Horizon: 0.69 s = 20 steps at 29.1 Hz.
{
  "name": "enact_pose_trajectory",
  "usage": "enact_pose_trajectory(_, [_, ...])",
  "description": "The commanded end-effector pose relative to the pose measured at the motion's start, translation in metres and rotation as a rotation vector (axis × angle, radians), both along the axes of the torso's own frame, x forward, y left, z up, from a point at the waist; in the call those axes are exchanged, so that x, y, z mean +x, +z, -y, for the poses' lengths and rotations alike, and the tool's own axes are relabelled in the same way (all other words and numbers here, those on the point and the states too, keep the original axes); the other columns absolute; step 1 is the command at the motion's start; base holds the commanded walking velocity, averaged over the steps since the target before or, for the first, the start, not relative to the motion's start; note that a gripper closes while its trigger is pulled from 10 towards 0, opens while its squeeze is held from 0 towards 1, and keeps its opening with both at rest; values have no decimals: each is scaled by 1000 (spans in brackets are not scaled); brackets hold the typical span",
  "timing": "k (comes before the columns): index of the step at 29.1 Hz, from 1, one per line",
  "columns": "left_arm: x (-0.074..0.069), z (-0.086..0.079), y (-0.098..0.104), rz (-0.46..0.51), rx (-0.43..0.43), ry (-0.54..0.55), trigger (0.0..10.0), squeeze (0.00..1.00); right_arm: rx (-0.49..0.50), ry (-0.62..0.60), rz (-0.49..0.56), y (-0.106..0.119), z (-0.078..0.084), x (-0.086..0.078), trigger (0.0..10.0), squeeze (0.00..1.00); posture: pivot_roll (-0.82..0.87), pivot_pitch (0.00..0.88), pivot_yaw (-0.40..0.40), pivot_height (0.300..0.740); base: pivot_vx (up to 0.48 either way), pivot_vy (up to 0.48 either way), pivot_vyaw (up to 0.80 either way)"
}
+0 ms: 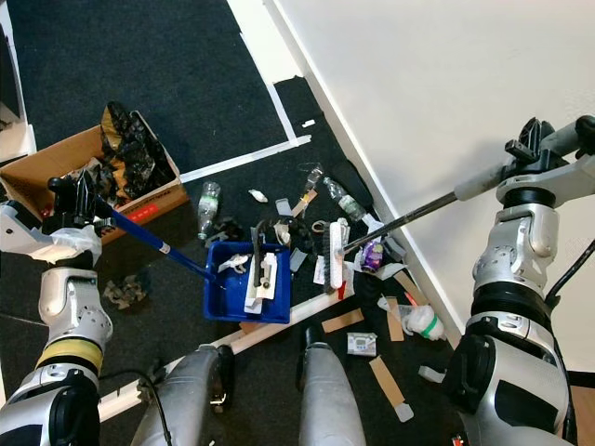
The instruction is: Sweep floor
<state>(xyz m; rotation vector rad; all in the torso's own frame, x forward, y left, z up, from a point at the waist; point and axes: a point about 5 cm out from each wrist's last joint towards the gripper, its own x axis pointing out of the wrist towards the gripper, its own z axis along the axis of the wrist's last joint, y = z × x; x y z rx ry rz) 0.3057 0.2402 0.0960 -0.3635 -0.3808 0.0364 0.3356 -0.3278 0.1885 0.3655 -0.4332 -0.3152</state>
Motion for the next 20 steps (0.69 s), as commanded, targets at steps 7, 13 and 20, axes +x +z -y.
enact_pose_trajectory(7, [-3, 21, -22, -26, -285, -213, 10000, 0, -8, -23, 2, -4, 5, -4, 10000, 0, 89, 203, -107, 740, 0, 0, 0])
enact_pose_trajectory(13, [-2, 14, -14, 16, -298, -247, 10000, 0, -2, -29, -7, -6, 6, -4, 10000, 0, 96, 194, -103, 740, 0, 0, 0])
enact_pose_trajectory(20, [0, 8, -6, 42, -305, -268, 10000, 0, 8, -36, -6, -9, 6, -4, 10000, 0, 107, 177, -94, 740, 0, 0, 0])
